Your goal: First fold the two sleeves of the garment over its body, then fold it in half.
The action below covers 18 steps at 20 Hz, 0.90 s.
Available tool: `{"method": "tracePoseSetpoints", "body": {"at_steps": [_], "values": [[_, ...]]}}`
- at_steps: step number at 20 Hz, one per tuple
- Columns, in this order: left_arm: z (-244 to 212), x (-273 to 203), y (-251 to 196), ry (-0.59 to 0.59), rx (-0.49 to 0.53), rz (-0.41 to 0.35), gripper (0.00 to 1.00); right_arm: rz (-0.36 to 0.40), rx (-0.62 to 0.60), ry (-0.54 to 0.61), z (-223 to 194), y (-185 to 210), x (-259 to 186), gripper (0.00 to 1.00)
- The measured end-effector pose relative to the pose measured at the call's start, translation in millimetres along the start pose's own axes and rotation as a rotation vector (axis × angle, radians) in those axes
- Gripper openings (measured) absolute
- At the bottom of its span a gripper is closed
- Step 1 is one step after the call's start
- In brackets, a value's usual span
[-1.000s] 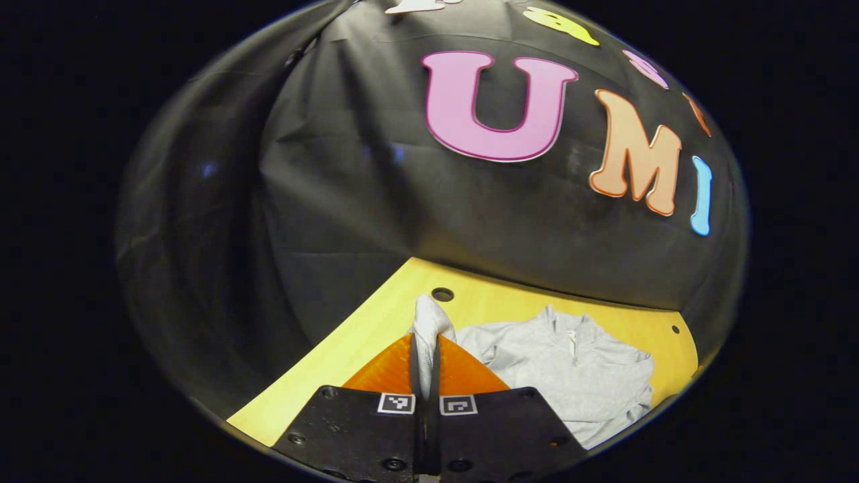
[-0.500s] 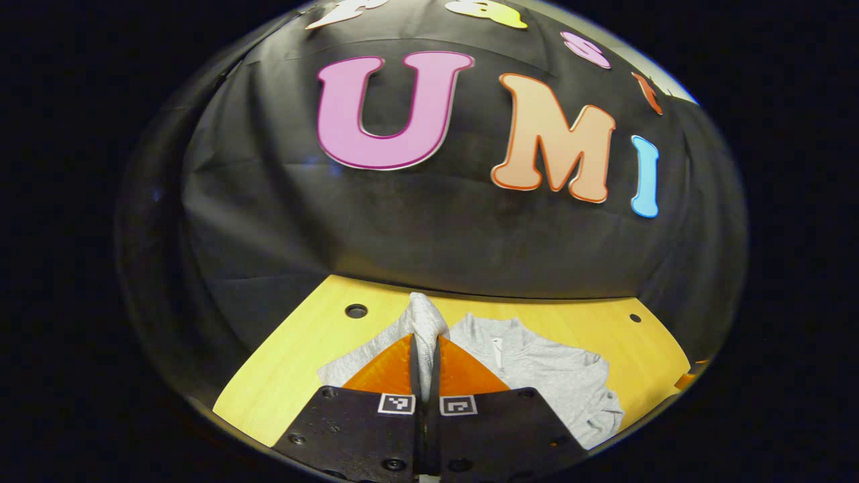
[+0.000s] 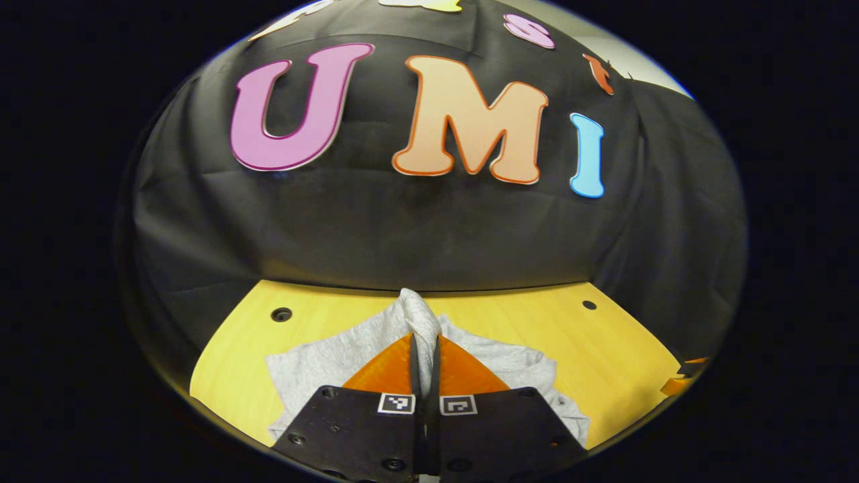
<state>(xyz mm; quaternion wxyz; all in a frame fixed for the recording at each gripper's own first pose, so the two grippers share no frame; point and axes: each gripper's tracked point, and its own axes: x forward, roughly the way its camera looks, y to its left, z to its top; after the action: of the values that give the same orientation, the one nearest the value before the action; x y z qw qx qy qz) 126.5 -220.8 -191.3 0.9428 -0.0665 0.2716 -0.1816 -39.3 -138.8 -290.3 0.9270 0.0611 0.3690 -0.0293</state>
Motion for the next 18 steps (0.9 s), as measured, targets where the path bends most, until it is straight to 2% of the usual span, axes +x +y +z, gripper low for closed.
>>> {"method": "tracePoseSetpoints", "body": {"at_steps": [2,6,7,8,9,10,11,12,14,18], "values": [[-9,9,-20,0.028,0.012,-0.033,0.0,-0.015,0.009,0.005,-4,-9,-4,0.96],[-22,23,-54,0.063,0.024,-0.09,0.0,-0.056,0.035,0.004,-9,-32,-13,0.99],[-26,26,-62,0.069,0.024,-0.105,0.0,-0.065,0.042,0.006,-11,-37,-16,0.96],[-30,29,-70,0.077,0.02,-0.123,0.0,-0.073,0.047,0.009,-13,-41,-18,0.99],[-36,34,-76,0.091,0.019,-0.136,0.0,-0.08,0.05,0.011,-15,-45,-21,0.96],[-43,37,-81,0.111,0.017,-0.143,0.0,-0.086,0.051,0.013,-17,-48,-22,0.99],[-52,40,-86,0.126,0.013,-0.148,0.0,-0.091,0.052,0.014,-18,-51,-24,0.96],[-58,43,-91,0.14,0.006,-0.153,0.0,-0.097,0.053,0.016,-19,-54,-27,0.99],[-70,51,-97,0.162,0.001,-0.163,0.0,-0.111,0.06,0.019,-21,-61,-29,0.96],[-103,65,-107,0.234,0.036,-0.179,0.0,-0.125,0.072,0.031,-26,-69,-35,0.99]]}}
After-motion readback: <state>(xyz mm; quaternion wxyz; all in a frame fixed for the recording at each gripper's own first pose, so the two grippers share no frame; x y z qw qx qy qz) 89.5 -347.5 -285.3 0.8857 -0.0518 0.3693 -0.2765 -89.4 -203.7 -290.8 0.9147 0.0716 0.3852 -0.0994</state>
